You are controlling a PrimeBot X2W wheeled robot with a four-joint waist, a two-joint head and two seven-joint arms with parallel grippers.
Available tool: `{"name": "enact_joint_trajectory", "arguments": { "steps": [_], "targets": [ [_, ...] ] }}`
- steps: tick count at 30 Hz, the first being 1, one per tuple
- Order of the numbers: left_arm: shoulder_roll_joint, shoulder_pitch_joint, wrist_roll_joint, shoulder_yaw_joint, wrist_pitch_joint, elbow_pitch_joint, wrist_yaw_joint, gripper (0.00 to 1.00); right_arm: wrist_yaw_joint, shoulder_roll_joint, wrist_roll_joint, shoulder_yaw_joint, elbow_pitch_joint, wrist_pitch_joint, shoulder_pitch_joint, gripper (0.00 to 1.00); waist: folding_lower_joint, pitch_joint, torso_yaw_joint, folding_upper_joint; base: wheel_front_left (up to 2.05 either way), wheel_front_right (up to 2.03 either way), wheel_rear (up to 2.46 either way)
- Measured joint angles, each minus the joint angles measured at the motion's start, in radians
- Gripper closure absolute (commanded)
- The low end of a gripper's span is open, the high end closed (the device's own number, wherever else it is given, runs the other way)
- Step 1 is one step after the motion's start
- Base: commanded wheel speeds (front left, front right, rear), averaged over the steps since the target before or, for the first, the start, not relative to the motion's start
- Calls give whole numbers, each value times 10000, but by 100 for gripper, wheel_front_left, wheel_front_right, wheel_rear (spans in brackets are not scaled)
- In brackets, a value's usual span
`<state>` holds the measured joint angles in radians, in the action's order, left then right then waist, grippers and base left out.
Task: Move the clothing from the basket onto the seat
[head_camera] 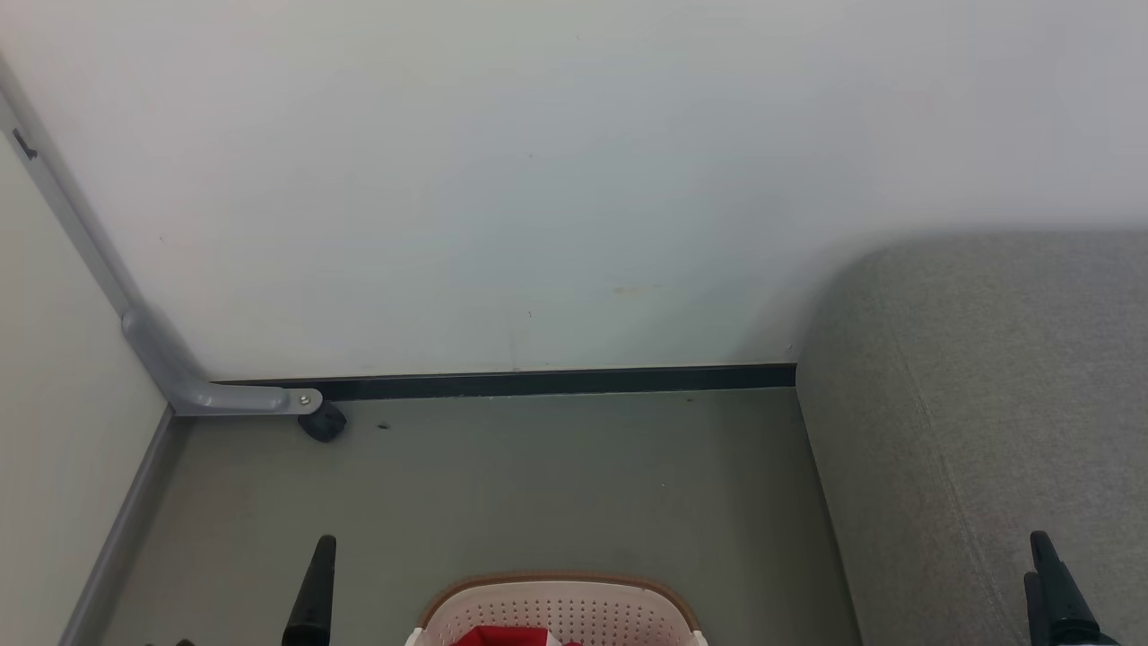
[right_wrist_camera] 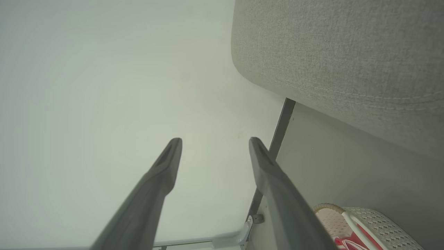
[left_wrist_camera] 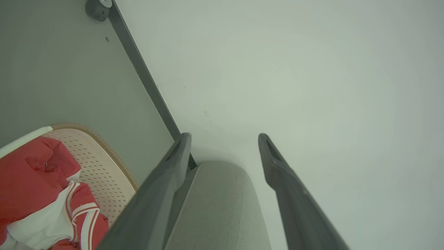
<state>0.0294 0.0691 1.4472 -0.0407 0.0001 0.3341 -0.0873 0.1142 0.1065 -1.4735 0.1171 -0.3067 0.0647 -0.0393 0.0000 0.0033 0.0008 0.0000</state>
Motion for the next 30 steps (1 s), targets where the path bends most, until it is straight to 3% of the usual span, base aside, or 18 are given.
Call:
{"name": "enact_joint_trajectory", "arguments": {
  "steps": [8, 30],
  "targets": [
    [8, 186, -1593, -387, -299, -35, 539, 0, 2, 560, 1358, -520, 71, -545, -124, 0, 0, -4, 16, 0, 0, 0, 0],
    [290, 390, -6274, -1496, -1095, 199, 1154, 0, -12, 1632, 5478, -2082, -148, -1695, -173, 0, 0, -159, 36, 0, 0, 0, 0]
  ]
}}
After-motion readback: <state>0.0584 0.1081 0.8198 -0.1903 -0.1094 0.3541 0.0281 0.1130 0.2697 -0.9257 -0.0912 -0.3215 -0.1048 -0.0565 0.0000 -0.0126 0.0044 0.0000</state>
